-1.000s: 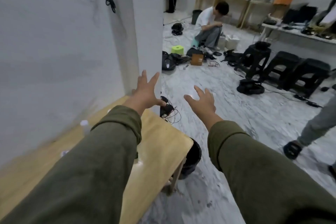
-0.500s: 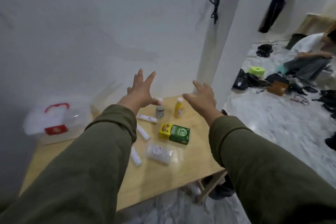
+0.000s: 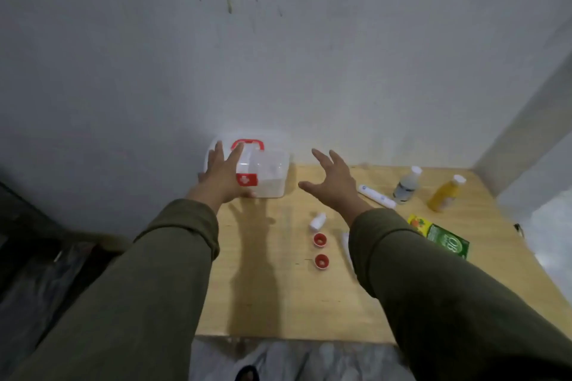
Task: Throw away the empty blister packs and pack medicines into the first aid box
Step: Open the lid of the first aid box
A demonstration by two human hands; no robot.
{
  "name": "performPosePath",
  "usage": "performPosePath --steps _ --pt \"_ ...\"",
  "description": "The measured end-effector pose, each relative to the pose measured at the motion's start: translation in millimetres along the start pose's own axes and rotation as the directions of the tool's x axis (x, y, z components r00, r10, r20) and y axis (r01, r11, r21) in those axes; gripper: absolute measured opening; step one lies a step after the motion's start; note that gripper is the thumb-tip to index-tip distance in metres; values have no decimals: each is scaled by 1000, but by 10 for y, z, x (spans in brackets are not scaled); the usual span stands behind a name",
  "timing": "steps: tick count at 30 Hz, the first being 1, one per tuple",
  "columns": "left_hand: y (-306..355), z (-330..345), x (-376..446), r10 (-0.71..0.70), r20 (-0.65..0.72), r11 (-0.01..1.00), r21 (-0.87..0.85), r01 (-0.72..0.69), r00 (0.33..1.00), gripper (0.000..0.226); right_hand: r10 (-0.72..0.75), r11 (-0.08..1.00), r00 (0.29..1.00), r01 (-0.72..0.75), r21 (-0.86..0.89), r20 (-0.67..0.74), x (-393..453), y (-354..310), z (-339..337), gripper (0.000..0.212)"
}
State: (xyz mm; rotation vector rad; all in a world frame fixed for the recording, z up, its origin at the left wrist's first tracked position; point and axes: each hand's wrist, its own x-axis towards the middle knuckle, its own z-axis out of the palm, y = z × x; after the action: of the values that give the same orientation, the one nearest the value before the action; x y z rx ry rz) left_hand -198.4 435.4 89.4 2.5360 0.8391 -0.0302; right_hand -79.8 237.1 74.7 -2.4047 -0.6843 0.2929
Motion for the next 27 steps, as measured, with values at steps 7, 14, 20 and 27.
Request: performPosePath --steps 7,14,20,27 --pt "-714 82 481 -60 104 996 -55 66 993 121 72 995 995 -77 69 70 382 -400 861 94" --pt "-784 228 608 18 118 953 -302 19 993 123 110 984 993 -115 133 44 507 -538 1072 103" --pt "-745 228 447 33 80 940 -340 -3 996 116 124 983 991 -129 131 50 384 -568 1058 103" --pt "-853 371 90 -11 -45 924 -382 -7 999 95 48 999 997 -47 -22 59 6 -518 1119 103"
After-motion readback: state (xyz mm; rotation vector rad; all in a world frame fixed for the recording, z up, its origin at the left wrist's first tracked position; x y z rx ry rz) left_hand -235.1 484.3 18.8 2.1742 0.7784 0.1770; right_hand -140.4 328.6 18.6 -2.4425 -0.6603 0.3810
